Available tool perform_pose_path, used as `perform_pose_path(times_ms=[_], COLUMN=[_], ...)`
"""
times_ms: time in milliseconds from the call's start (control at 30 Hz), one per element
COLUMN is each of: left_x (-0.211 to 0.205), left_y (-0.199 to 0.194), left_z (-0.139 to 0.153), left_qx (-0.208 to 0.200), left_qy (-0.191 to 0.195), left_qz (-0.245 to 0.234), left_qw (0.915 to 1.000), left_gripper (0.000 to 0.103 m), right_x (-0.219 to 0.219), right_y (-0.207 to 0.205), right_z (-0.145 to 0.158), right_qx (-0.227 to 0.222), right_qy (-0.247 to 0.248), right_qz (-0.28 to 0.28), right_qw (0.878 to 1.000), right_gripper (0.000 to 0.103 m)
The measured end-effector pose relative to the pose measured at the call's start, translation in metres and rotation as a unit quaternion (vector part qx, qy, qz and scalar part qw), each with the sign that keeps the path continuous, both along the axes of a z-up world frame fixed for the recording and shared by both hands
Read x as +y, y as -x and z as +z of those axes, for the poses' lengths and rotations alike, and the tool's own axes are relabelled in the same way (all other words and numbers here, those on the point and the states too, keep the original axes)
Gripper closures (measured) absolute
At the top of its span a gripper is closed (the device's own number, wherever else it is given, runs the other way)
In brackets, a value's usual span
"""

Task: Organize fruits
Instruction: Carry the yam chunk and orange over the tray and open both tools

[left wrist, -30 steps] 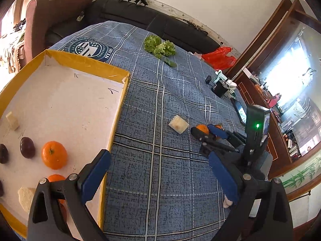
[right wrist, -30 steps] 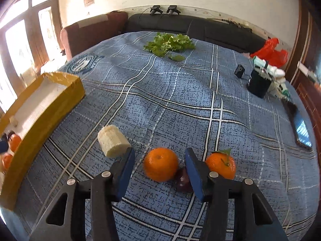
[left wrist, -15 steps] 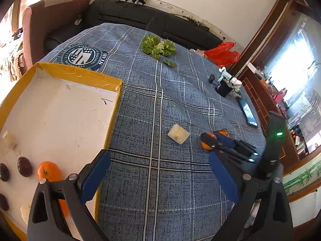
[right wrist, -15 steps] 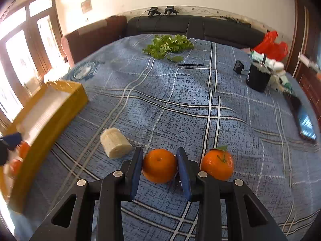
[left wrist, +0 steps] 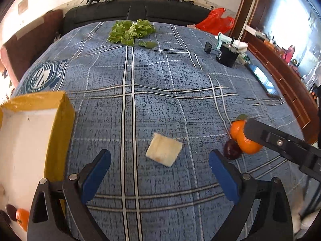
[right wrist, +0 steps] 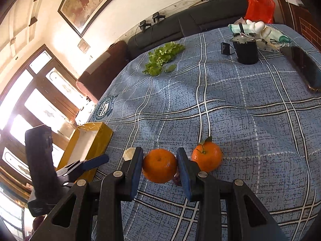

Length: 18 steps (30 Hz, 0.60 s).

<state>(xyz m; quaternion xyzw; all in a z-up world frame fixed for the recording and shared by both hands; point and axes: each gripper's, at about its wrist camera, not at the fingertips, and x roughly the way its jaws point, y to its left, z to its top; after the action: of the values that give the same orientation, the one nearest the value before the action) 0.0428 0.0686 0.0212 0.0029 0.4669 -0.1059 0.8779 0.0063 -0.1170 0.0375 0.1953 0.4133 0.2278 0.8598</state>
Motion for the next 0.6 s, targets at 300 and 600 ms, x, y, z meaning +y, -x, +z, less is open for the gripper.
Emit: perform_pose_path(times_ms=[300, 600], left_x=[0.001, 0.063], left_y=[0.002, 0.071], left_z=[-0.005, 0.058], left_qx=[0.008, -0.065], left_qy=[-0.002, 0.039], left_qz=[0.009, 0.063], left_qw=[0.9999, 0.9951], left_gripper=[0.068, 0.068], right_x=[0.0, 0.014], right_y=[0.0, 0.002], right_z=[-0.005, -0.009], right_qx=[0.007, 0.017], right_qy=[-0.02, -0.06], right_qz=[0.009, 0.036], right_qw=[1.0, 0.997], right_gripper=[0.065, 0.065])
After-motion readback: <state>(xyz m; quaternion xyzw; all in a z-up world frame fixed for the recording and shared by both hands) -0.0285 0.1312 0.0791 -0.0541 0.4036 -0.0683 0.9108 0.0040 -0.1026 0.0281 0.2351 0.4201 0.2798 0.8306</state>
